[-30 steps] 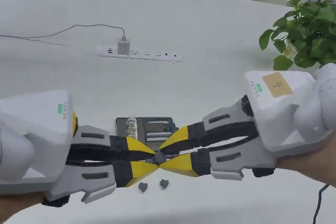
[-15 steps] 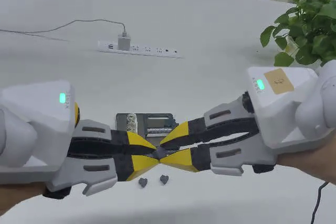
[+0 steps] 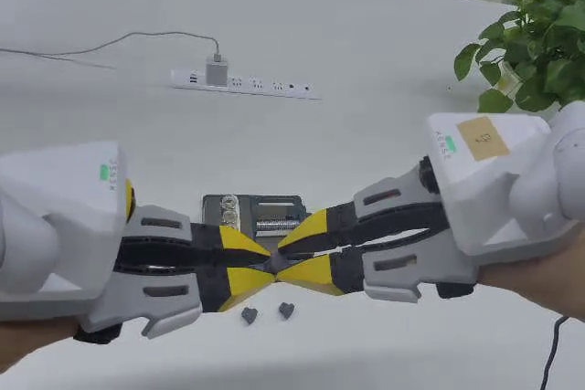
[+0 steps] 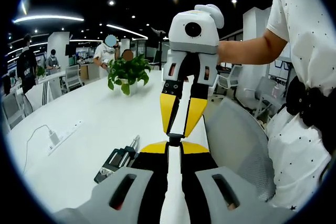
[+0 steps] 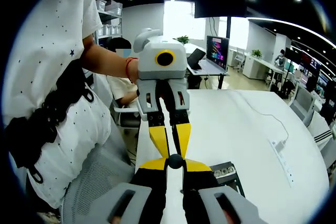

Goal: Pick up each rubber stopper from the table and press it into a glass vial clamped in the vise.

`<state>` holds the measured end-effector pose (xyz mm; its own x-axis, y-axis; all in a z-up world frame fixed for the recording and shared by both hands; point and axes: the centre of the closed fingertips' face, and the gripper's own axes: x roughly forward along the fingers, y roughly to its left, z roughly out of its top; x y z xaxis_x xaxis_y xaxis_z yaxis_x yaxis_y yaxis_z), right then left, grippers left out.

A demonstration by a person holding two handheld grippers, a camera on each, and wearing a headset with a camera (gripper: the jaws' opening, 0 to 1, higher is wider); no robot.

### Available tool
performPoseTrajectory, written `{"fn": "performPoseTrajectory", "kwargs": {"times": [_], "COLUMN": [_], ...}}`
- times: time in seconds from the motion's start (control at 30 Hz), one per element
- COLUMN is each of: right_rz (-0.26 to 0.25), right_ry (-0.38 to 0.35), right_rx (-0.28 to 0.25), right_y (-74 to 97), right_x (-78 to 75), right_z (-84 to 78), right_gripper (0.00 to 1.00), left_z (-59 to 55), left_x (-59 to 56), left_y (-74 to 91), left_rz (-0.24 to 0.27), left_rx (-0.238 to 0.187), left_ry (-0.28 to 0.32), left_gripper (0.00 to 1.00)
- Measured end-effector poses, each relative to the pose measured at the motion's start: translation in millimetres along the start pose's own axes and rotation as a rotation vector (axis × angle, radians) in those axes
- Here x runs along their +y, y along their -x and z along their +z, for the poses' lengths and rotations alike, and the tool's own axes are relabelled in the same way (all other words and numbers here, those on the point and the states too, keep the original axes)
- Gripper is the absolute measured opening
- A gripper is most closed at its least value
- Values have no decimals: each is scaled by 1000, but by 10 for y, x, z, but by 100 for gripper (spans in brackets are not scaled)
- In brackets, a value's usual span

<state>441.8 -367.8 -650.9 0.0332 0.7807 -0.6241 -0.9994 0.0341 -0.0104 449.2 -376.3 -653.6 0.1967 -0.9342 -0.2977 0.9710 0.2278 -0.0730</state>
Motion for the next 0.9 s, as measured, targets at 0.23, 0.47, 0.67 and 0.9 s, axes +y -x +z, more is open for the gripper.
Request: {"fn": "performPoseTrajectory", "kwargs": {"times": [0.23, 0.47, 0.67, 0.9], "right_rz": [6, 10, 3, -32], "right_ry": [-23, -35, -47, -70], "right_rx": [-1, -3, -19, -21], "right_y": [-18, -33, -15, 1], "right_x": [1, -43, -129, -339], "right_z": [-6, 2, 47, 63], "right_gripper": [6, 6, 6, 6], "left_z": [-9, 4, -87, -214], "left_x": [-6, 15, 89, 217], "left_y": [15, 60, 148, 251], "left_rz": [13, 37, 82, 147], "left_rx": [-13, -41, -36, -22], "left_ry": [-11, 5, 24, 17], "left_gripper": [4, 8, 17, 30]}}
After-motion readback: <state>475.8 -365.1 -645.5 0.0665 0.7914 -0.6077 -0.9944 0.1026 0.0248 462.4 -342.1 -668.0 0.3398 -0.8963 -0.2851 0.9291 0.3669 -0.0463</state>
